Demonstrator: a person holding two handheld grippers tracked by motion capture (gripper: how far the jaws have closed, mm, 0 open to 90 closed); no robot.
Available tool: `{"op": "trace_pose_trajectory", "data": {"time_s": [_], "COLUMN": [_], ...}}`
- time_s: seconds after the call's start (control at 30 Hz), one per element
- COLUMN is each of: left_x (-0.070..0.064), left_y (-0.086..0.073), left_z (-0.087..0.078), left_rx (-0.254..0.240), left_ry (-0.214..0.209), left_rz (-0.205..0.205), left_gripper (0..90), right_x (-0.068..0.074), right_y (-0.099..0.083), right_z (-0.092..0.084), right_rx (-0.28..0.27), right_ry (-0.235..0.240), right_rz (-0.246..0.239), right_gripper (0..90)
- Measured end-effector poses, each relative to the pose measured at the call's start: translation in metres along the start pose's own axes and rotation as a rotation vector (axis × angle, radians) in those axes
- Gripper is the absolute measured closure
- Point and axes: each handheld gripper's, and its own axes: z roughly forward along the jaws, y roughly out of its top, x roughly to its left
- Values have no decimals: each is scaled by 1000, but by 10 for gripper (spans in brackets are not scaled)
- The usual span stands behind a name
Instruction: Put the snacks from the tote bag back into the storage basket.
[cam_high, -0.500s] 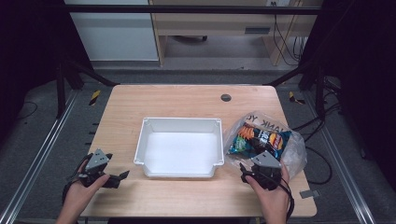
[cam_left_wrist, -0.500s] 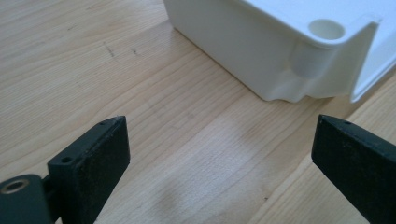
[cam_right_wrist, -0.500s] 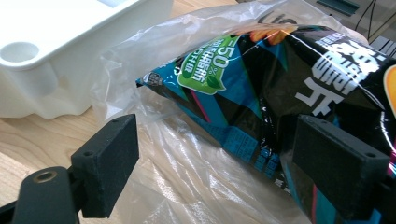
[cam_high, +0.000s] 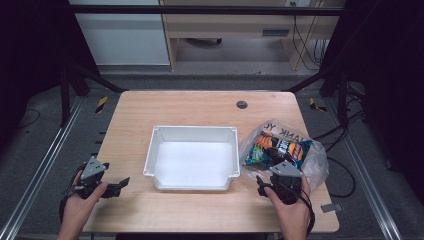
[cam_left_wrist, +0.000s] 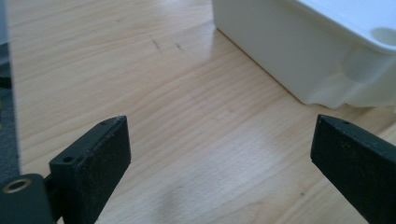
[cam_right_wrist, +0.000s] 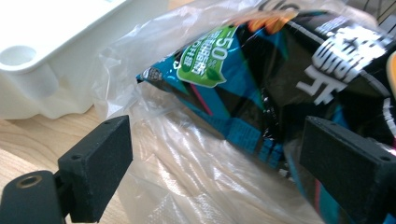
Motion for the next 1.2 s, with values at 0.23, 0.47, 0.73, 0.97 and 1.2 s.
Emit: {"op": "trace_pose_trajectory", "data": {"time_s": [0.23,0.47,0.73,0.97,1.2], "left_x": [2,1,0,2,0], "left_y": [-1,-2,-2,-5,-5], "left_z": [-5,-10,-12,-17,-17], "left_rx": [-22,-32,-35,-31,-47], "left_ry": [27,38,32,55,22], "left_rz": [-6,-22,-43,-59,-78], "left_gripper": [44,42,43,44,44], "right_x": [4,-4,-29,-40,-49], "right_y": [3,5,19,30,43], "right_z": [-10,-23,-37,-40,-35], "right_rx": [-31,-64,-9,17,45], "right_ry": [-50,-97,-104,-45,-46], "right_rz": [-39,-5,55,100,73], "right_gripper": [105,123,88,77,80]}}
